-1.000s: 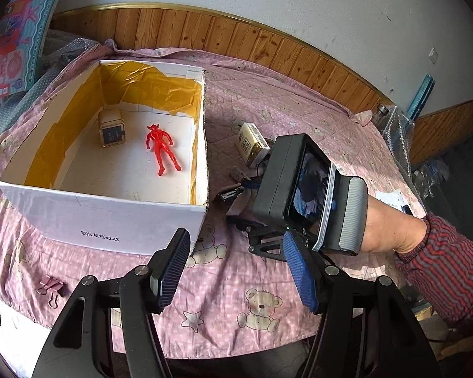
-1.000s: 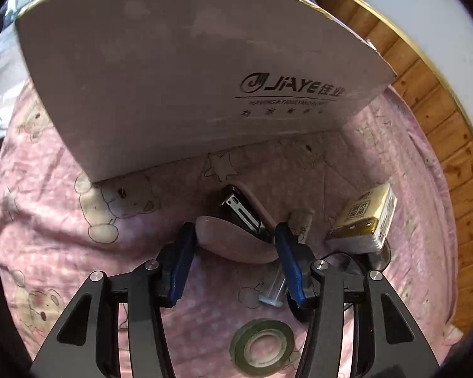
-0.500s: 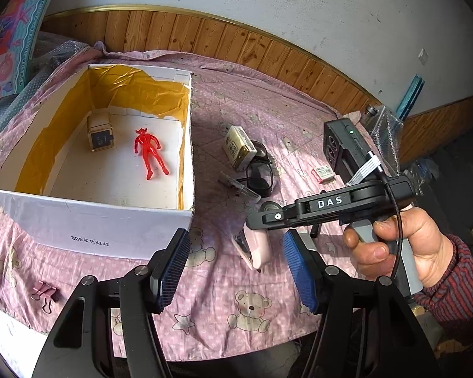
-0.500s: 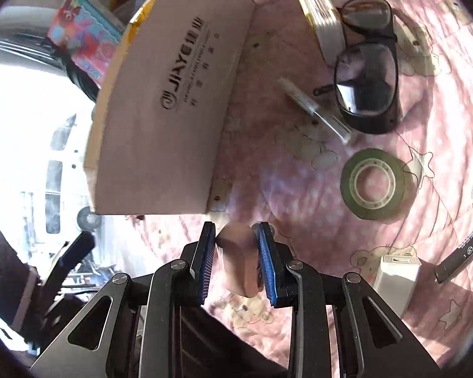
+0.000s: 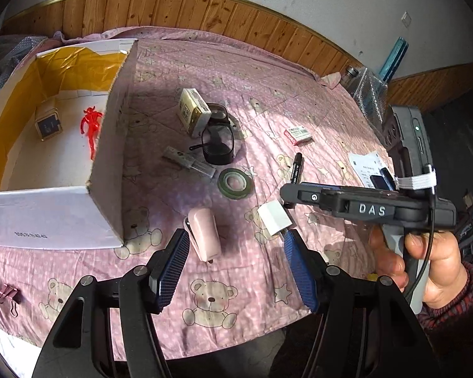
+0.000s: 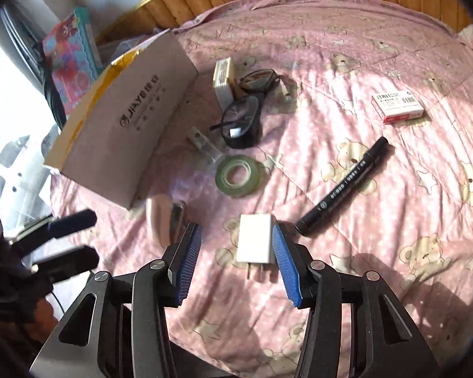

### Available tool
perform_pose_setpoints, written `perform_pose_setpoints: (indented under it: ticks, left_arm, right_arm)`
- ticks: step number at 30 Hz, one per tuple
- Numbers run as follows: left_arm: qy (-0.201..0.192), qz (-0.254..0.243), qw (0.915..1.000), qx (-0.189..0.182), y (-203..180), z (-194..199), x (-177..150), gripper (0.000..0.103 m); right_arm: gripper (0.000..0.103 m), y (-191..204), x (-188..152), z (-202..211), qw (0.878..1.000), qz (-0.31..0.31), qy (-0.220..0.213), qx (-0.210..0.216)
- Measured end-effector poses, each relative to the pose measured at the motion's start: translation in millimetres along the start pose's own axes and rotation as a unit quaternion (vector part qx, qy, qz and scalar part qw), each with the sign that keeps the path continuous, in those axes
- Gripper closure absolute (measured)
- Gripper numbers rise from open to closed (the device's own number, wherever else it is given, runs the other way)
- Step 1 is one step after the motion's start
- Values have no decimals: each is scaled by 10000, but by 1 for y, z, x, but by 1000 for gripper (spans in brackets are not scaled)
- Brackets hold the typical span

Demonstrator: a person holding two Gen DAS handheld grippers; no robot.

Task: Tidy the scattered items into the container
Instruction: 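Grasp the pink cylinder with the left tool while the right tool holds the charger, then carry the pink cylinder and white charger with both tools toward the white box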

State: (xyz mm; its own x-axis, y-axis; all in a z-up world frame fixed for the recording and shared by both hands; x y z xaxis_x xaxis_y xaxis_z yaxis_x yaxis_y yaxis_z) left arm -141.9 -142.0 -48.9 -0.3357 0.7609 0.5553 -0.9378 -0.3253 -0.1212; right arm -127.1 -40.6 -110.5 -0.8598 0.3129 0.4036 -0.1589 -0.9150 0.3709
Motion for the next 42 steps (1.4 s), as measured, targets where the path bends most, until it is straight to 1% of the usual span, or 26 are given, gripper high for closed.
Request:
perform_pose_setpoints:
  ticks: [1, 3, 5, 8, 9, 10, 11, 12, 13, 14, 16, 17, 19, 20, 21, 22, 23, 24, 25, 26, 29, 32, 34, 37, 42]
  left_arm:
    - [56, 19, 10000, 51, 0, -8, -1, 39]
    - [232, 42, 9995, 189, 1, -27, -4, 39]
    - [400, 137, 9988, 261, 5, -45, -8, 39]
    - [606, 277, 9972, 352, 11, -69, -14, 39]
    - [684, 373, 9959, 456, 16, -76, -17, 39]
    - [752, 424, 9951, 477, 18, -83, -21, 40]
    - [749, 443, 9948, 525, 22, -87, -23, 44]
    - [734, 467, 9936, 719, 29, -90, -26, 47]
    - [746, 501, 9924, 845, 37, -90, -28, 53]
    - [643, 533, 9930, 837, 40, -88, -27, 53]
    - [567, 633, 9934, 776, 44, -85, -26, 53]
    - [523, 667, 9935, 759, 45, -85, -26, 50]
    - [428, 631, 9942, 761, 43, -87, -24, 45]
    - [372, 582, 9946, 781, 42, -88, -23, 45]
    - [340, 524, 9946, 825, 40, -89, -22, 45]
    - [323, 444, 9947, 874, 39, -90, -22, 46]
    - [316, 375, 9942, 957, 38, -90, -21, 53]
    - [334, 312, 9931, 1079, 39, -90, -21, 57]
    - [364, 250, 9917, 1207, 40, -90, -22, 67]
    - [395, 223, 9905, 1295, 41, -90, -22, 74]
    - [446, 268, 9900, 1312, 42, -87, -23, 74]
    - [415, 204, 9897, 1355, 36, -80, -24, 75]
    - [375, 83, 9886, 1456, 31, -74, -23, 75]
    - [280, -17, 9884, 1492, 23, -65, -18, 75]
    - [81, -60, 9892, 1465, 13, -45, -10, 75]
  right_arm:
    - [52, -1, -7, -5, 9998, 117, 15, -131]
    - [52, -15, -19, -6, 9988, 301, -79, -385]
    - [52, -23, -21, -14, 9985, 334, -187, -401]
    - [53, -19, -16, -30, 9977, 436, -268, -454]
    - [64, -19, -15, -37, 9973, 477, -212, -523]
    - [69, -21, -16, -39, 9972, 465, -160, -559]
    - [69, -20, -15, -39, 9975, 424, -169, -546]
    - [69, -20, -15, -37, 9978, 393, -163, -514]
    - [69, -18, -16, -35, 9981, 372, -167, -452]
    - [69, -15, -17, -34, 9983, 374, -185, -400]
    - [68, -13, -17, -35, 9977, 441, -261, -436]
    - [66, -12, -17, -38, 9974, 493, -280, -449]
    - [66, -15, -17, -46, 9973, 469, -301, -474]
    - [66, -15, -16, -45, 9971, 469, -398, -450]
    - [70, -16, -16, -45, 9970, 464, -405, -463]
    - [70, -16, -16, -44, 9972, 445, -399, -454]
    - [70, -17, -17, -44, 9975, 406, -393, -419]
    - [70, -18, -17, -43, 9976, 380, -396, -411]
    - [70, -19, -18, -41, 9977, 361, -399, -418]
    - [70, -19, -18, -39, 9979, 326, -395, -405]
    - [71, -17, -20, -30, 9980, 247, -455, -356]
    - [70, -14, -22, -19, 9979, 168, -556, -302]
    - [70, -12, -24, -14, 9976, 136, -609, -287]
    - [70, -8, -28, -9, 9975, 110, -641, -276]
    - [70, 0, -32, 2, 9970, 105, -721, -251]
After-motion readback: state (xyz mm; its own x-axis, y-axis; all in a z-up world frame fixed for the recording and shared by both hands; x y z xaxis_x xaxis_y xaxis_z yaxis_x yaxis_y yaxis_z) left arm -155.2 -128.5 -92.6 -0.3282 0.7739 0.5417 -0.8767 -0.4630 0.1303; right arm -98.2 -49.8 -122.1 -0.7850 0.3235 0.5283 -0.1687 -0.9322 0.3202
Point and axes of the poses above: each gripper's, at about its wrist camera, not at the fingertips, and z roughly against the way its jaws point, y to its left, x to its top, the point moved 9 cm from there along -z, roughly the way its jaws point, and after that the axes turned 7 degrees about -z, right-handed, at the moved point
